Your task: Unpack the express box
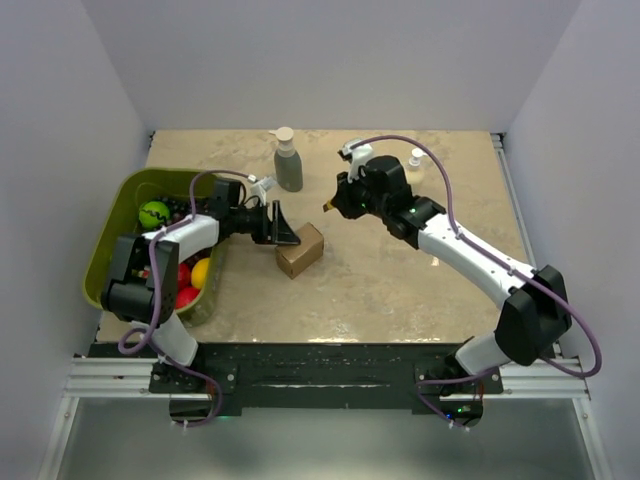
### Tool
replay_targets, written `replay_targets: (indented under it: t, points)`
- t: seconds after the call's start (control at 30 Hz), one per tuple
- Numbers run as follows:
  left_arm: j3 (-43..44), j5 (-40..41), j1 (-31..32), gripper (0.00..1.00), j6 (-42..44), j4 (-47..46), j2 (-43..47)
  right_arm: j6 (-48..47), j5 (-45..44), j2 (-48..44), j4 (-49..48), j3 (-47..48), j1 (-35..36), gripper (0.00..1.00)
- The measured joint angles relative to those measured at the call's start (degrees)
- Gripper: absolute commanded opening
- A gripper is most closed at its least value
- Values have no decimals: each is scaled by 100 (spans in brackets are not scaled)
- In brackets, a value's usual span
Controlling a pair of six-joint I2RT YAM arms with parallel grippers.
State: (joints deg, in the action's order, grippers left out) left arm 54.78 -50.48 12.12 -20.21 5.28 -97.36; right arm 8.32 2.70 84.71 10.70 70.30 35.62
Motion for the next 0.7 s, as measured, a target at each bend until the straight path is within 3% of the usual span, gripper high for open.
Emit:
replay_targets:
  t: [0.4, 0.7]
  points:
    - [-129, 146, -44, 62, -1025, -758, 13, -238, 452, 203, 28, 61, 138, 0]
    - [-238, 146, -46, 62, -1082, -1095, 26, -326, -186, 201, -302, 31, 680, 0]
